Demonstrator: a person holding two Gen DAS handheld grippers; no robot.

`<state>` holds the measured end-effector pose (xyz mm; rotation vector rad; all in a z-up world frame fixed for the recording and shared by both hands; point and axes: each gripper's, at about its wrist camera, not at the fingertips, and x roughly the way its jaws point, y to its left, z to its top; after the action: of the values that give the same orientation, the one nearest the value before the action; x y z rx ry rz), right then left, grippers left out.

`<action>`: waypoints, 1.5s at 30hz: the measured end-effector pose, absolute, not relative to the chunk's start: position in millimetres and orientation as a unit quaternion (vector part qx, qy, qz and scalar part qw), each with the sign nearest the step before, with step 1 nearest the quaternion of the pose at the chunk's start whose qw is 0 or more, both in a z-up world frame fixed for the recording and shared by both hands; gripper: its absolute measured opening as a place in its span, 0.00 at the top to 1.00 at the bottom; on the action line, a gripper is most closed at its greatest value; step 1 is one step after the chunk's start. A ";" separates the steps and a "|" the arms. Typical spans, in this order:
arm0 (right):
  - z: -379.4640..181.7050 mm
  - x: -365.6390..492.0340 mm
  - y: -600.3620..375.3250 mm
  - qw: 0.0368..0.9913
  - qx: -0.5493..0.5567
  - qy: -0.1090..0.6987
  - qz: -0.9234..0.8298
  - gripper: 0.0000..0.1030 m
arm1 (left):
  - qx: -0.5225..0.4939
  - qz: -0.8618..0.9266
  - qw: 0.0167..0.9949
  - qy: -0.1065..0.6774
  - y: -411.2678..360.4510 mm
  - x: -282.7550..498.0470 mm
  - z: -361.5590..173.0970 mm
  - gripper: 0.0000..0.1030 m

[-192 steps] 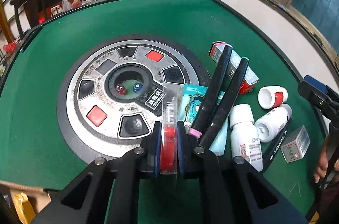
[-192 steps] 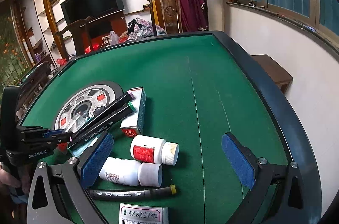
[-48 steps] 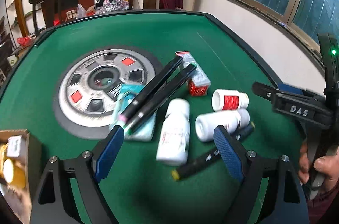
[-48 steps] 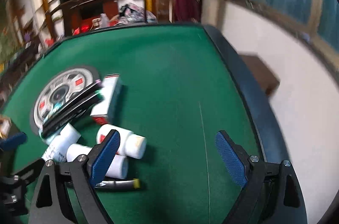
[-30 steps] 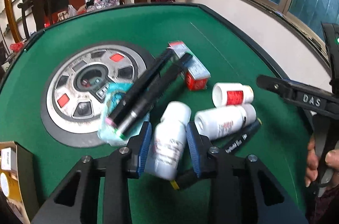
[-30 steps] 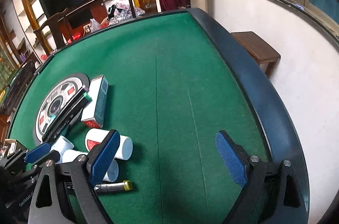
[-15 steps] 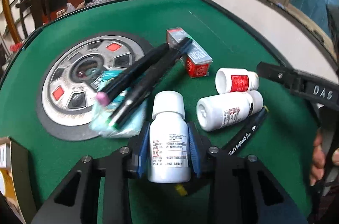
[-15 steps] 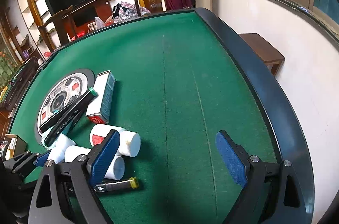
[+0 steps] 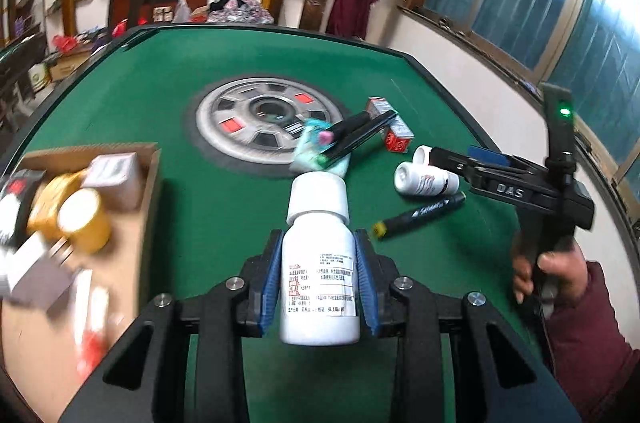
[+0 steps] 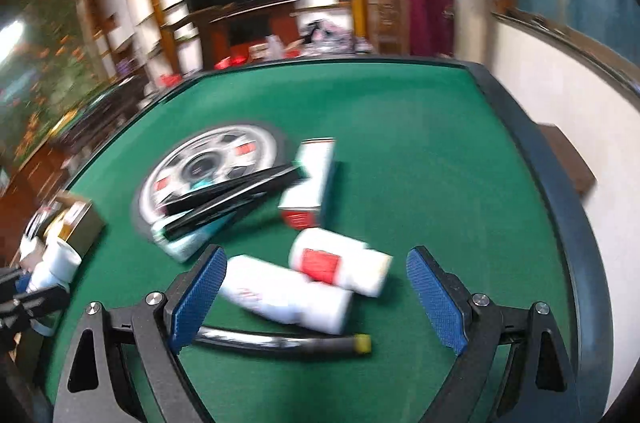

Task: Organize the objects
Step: 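Grasp a white medicine bottle with the left tool while the right tool grasps another white bottle, then carry both white bottles into the cardboard tray and open both tools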

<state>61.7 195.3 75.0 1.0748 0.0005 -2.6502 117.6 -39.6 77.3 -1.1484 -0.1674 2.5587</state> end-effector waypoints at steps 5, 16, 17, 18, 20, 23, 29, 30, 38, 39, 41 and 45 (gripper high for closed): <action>60.5 46.9 165.5 0.178 0.422 0.051 -0.888 0.10 | -0.397 0.901 0.155 -0.081 -69.1 140.2 81.5 0.68; 45.6 40.6 139.1 0.178 0.486 0.085 -0.851 0.30 | -0.385 0.906 0.140 -0.104 -104.0 164.2 82.6 0.68; 46.1 42.6 139.1 0.177 0.485 0.081 -0.853 0.33 | -0.383 0.907 0.139 -0.105 -106.5 166.3 82.7 0.68; 47.4 41.8 142.2 0.172 0.487 0.073 -0.853 0.42 | -0.382 0.907 0.138 -0.107 -108.3 167.0 83.0 0.68; 47.1 37.8 149.1 0.162 0.495 0.046 -0.852 0.58 | -0.380 0.908 0.134 -0.114 -114.3 169.9 83.1 0.68; 41.9 35.1 157.6 0.154 0.506 0.012 -0.848 0.64 | -0.375 0.910 0.127 -0.122 -121.8 176.1 84.0 0.68; 46.8 45.0 164.1 0.154 0.502 -0.035 -0.851 0.64 | -0.364 0.915 0.106 -0.137 -148.1 195.0 85.8 0.68; 50.6 48.4 165.2 0.159 0.497 -0.048 -0.852 0.64 | -0.363 0.916 0.104 -0.139 -152.6 197.9 86.0 0.68; 92.9 83.5 138.7 0.220 0.438 -0.086 -0.867 0.64 | -0.353 0.920 0.069 -0.154 -189.8 218.2 84.3 0.68; 99.8 88.4 129.5 0.233 0.432 -0.086 -0.867 0.64 | -0.354 0.920 0.065 -0.155 -193.1 219.4 83.4 0.68; 109.3 95.6 114.3 0.251 0.425 -0.082 -0.866 0.63 | -0.358 0.919 0.058 -0.154 -197.7 220.6 80.5 0.68; 123.4 111.2 71.9 0.297 0.424 -0.071 -0.852 0.63 | -0.366 0.917 0.049 -0.150 -204.6 219.5 73.8 0.68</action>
<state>111.2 71.9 123.4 1.1278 -0.1897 -2.2654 219.5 -204.6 73.8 -1.1162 -0.4573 2.7945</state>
